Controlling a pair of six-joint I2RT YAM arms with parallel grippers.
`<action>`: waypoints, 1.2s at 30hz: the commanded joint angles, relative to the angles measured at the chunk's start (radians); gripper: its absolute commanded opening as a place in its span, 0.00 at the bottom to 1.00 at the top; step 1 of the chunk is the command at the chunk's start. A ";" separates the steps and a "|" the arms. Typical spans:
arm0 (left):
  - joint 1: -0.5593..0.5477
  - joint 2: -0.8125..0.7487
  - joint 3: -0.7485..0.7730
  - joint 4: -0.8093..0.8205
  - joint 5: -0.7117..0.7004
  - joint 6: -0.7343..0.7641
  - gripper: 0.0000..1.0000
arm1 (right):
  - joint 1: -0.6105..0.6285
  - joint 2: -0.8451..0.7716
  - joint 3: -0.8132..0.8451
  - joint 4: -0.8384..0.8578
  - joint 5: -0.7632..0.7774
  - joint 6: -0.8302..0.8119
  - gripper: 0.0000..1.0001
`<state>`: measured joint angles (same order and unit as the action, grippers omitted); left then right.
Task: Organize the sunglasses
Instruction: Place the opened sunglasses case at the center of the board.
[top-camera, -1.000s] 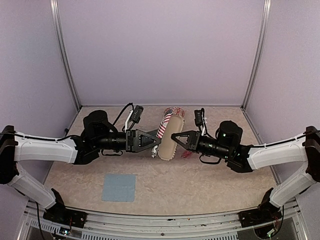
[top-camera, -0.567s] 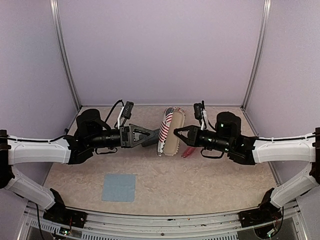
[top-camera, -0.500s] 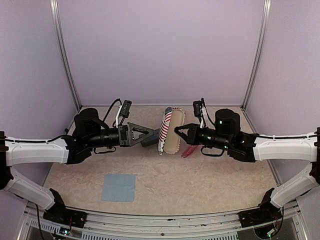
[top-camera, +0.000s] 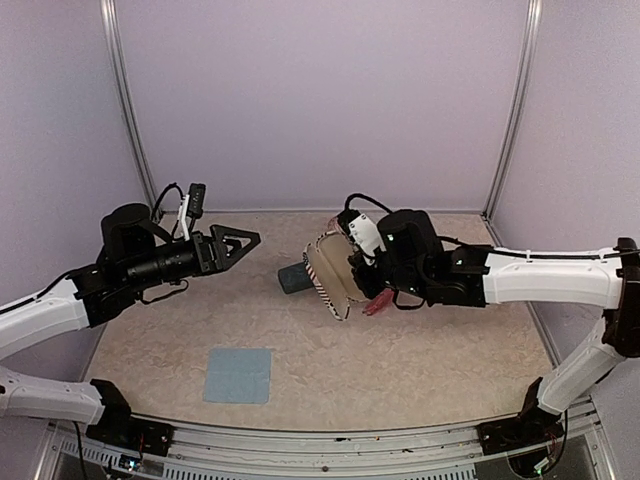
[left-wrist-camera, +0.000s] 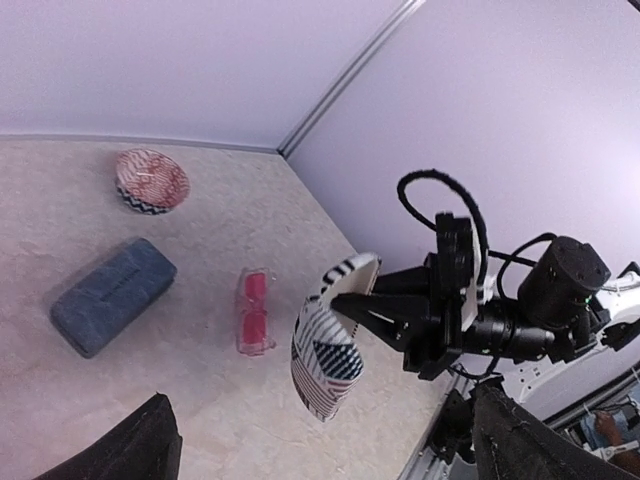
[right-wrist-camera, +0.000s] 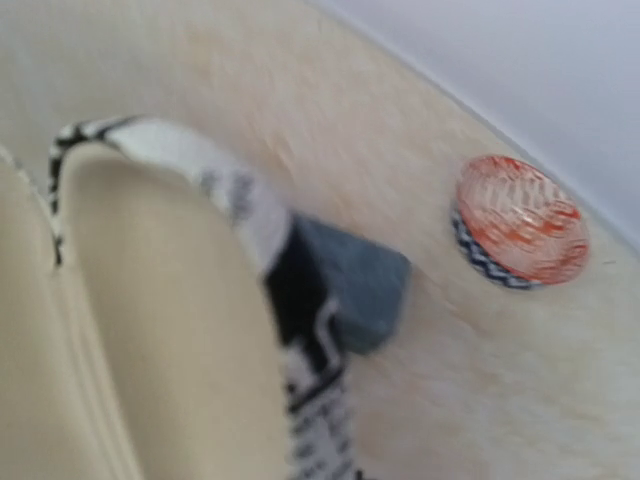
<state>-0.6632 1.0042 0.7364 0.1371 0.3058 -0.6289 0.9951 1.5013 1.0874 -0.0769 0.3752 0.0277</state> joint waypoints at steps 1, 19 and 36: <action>0.060 -0.077 0.091 -0.259 -0.125 0.109 0.99 | 0.042 0.111 0.081 -0.088 0.220 -0.290 0.00; 0.205 -0.105 0.193 -0.544 -0.376 0.329 0.99 | 0.134 0.510 0.345 -0.118 0.435 -0.719 0.00; 0.249 -0.137 0.107 -0.518 -0.335 0.326 0.99 | 0.135 0.723 0.538 -0.178 0.513 -0.764 0.04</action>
<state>-0.4347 0.8845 0.8570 -0.3935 -0.0555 -0.3122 1.1221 2.1960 1.5871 -0.2436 0.8482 -0.7250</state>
